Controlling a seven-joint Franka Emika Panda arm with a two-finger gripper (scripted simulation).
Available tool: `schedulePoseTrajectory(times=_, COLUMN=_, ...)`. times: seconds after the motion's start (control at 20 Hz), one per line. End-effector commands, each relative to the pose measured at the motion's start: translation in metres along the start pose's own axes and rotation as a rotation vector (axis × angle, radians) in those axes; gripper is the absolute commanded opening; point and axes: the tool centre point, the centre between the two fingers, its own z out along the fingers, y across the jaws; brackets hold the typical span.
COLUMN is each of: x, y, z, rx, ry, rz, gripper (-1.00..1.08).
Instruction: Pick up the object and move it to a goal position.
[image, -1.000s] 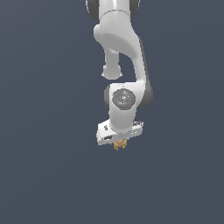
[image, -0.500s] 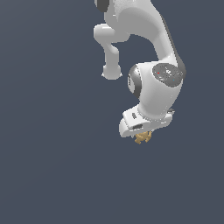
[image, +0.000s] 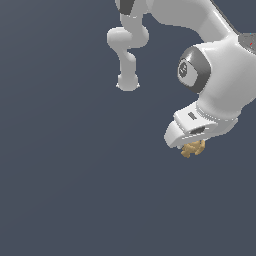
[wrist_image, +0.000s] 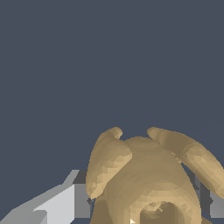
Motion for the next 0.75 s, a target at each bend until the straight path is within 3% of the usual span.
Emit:
schedulePoseTrajectory(times=0.0, x=0.004, y=-0.011, z=-0.011, rx=0.0, ry=-0.001, rz=0.002, gripper=-1.0)
schedulePoseTrajectory(times=0.7, x=0.014, y=-0.03, z=-0.028, rx=0.0, ry=-0.001, rz=0.002, gripper=-1.0)
